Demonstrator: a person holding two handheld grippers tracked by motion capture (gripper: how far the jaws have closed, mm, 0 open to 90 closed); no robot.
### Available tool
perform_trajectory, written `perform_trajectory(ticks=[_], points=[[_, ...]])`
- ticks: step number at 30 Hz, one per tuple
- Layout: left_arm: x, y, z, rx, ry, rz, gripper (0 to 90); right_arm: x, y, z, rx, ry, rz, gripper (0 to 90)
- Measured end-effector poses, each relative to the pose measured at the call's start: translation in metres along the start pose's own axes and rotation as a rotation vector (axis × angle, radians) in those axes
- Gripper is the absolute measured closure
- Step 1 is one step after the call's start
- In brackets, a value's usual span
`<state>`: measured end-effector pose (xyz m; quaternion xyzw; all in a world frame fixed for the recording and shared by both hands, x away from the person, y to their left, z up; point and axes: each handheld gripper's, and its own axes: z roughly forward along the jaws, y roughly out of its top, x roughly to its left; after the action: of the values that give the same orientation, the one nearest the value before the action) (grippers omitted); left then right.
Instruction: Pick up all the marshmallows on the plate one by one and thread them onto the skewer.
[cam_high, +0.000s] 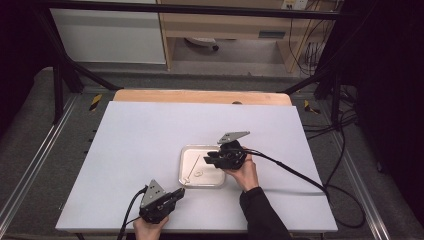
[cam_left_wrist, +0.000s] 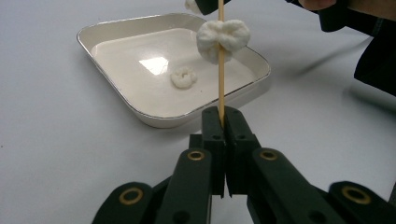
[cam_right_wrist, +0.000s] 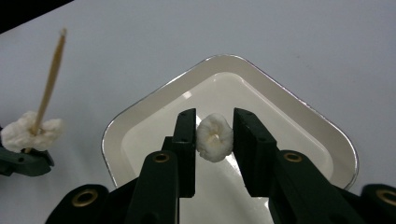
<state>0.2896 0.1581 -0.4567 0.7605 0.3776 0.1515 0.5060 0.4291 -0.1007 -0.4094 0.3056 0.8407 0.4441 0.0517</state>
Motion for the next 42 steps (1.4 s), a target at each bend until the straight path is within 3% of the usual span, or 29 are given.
perform_trajectory(ticks=[9, 17, 26, 30, 42], points=[[-0.001, 0.0, -0.001, -0.004, -0.001, 0.005, 88.0, 0.004, 0.003, -0.017, -0.045, 0.033, 0.017, 71.4], [-0.002, 0.001, 0.0, -0.002, -0.006, 0.011, 88.0, 0.001, -0.001, -0.035, -0.093, 0.061, 0.061, 71.8], [-0.004, 0.001, 0.001, -0.004, -0.012, 0.023, 88.0, 0.002, -0.004, -0.054, -0.155, 0.123, 0.109, 71.8], [-0.005, 0.001, 0.002, -0.005, -0.016, 0.029, 88.0, 0.002, -0.002, -0.061, -0.182, 0.137, 0.108, 71.6], [-0.007, 0.003, 0.003, -0.006, -0.026, 0.043, 88.0, 0.0, 0.005, -0.066, -0.263, 0.226, 0.188, 71.4]])
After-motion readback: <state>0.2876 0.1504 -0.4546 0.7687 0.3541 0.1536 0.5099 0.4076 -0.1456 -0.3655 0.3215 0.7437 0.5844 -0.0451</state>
